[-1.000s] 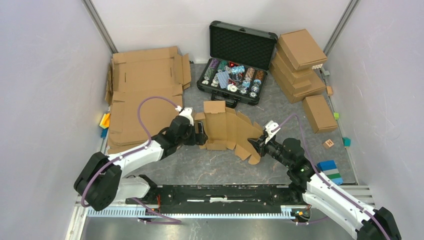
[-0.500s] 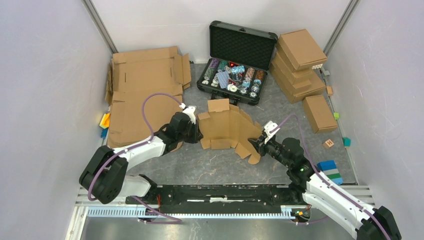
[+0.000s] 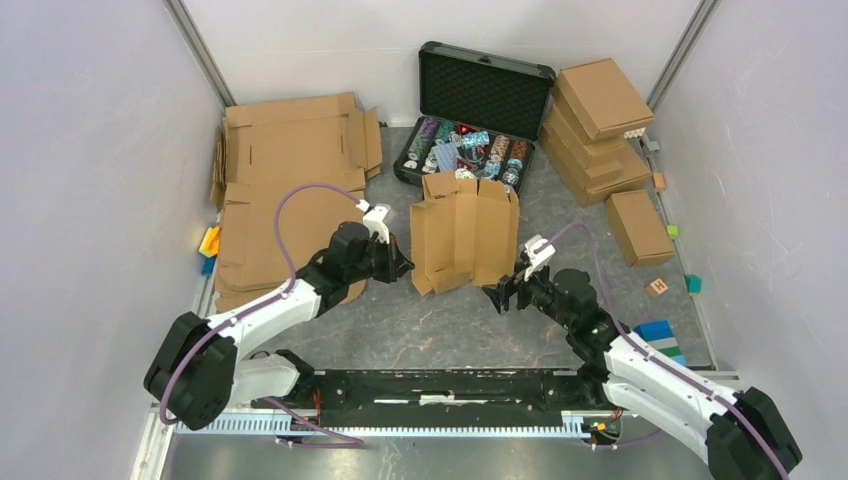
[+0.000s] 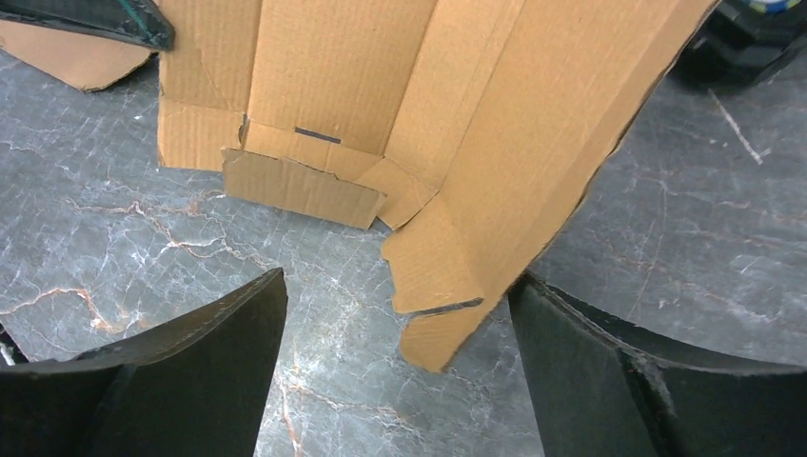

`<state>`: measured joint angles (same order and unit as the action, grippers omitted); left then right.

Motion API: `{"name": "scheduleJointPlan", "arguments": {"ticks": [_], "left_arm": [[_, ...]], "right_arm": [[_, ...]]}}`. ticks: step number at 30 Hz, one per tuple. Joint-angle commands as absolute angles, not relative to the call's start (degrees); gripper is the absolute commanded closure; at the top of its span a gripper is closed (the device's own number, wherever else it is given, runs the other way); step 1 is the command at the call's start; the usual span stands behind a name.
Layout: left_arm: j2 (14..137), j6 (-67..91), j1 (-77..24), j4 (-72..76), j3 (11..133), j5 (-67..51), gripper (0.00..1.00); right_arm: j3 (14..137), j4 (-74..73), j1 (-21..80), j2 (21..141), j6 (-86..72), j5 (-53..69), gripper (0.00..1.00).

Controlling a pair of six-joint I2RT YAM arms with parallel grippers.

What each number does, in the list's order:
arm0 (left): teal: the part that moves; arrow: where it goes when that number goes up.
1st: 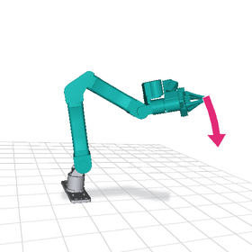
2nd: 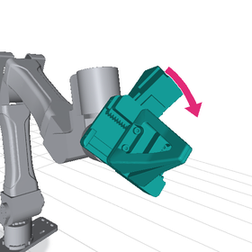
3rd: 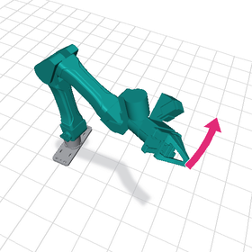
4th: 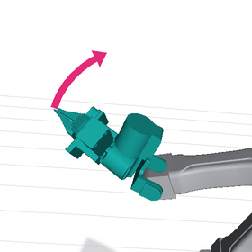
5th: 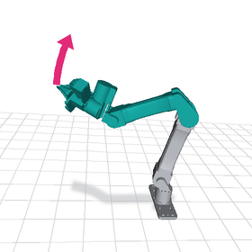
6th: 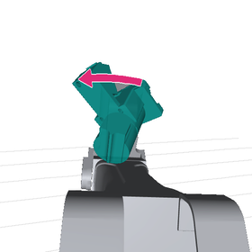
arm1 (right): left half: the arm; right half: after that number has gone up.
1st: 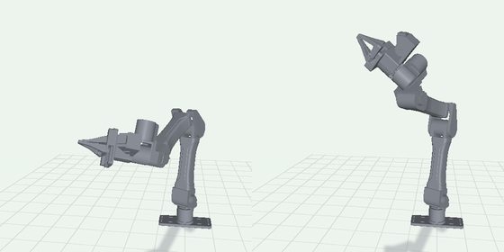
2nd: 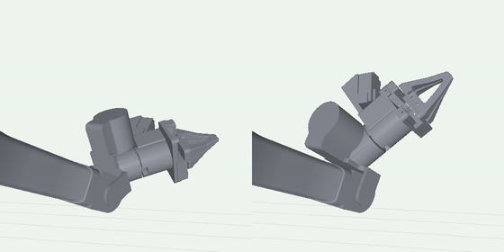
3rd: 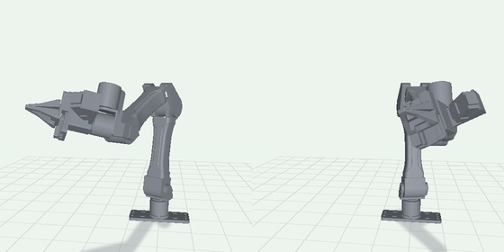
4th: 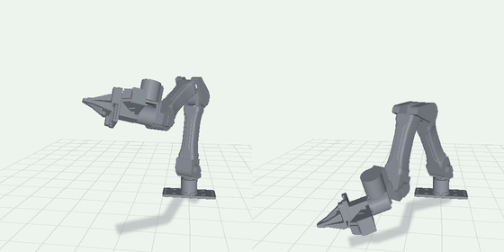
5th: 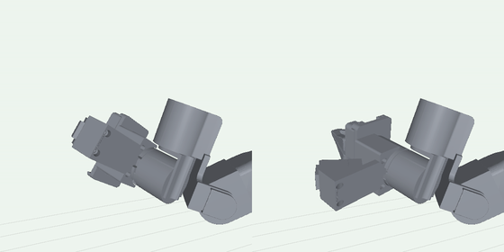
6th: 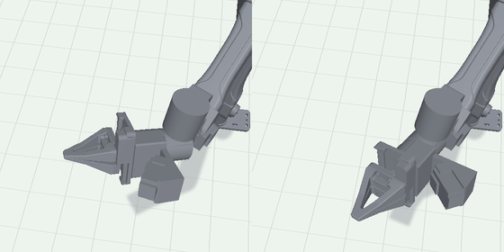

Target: Fold the paper box

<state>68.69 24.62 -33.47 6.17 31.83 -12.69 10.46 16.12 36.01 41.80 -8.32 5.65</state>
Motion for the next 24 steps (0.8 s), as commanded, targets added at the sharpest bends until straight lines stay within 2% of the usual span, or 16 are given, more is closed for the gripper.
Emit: {"name": "scheduleJointPlan", "arguments": {"ticks": [1,5,18,24], "left_arm": [[68.78,29.33,-33.49,9.47,31.52,-16.11,0.98],[70.09,30.04,-33.49,9.68,31.56,-17.24,0.98],[70.29,28.83,-33.53,11.82,31.35,-19.29,0.98],[71.23,31.94,-33.49,13.97,31.66,-20.62,0.98]], "right_arm": [[12.33,19.56,36.29,45.69,-13.39,3.33,0.06],[13.09,20.44,36.30,46.51,-14.13,3.13,0.02],[19.53,21.05,36.38,59.99,-25.10,-5.95,0.02],[21.54,22.27,38.89,65.52,-23.34,-9.86,0.02]]}}
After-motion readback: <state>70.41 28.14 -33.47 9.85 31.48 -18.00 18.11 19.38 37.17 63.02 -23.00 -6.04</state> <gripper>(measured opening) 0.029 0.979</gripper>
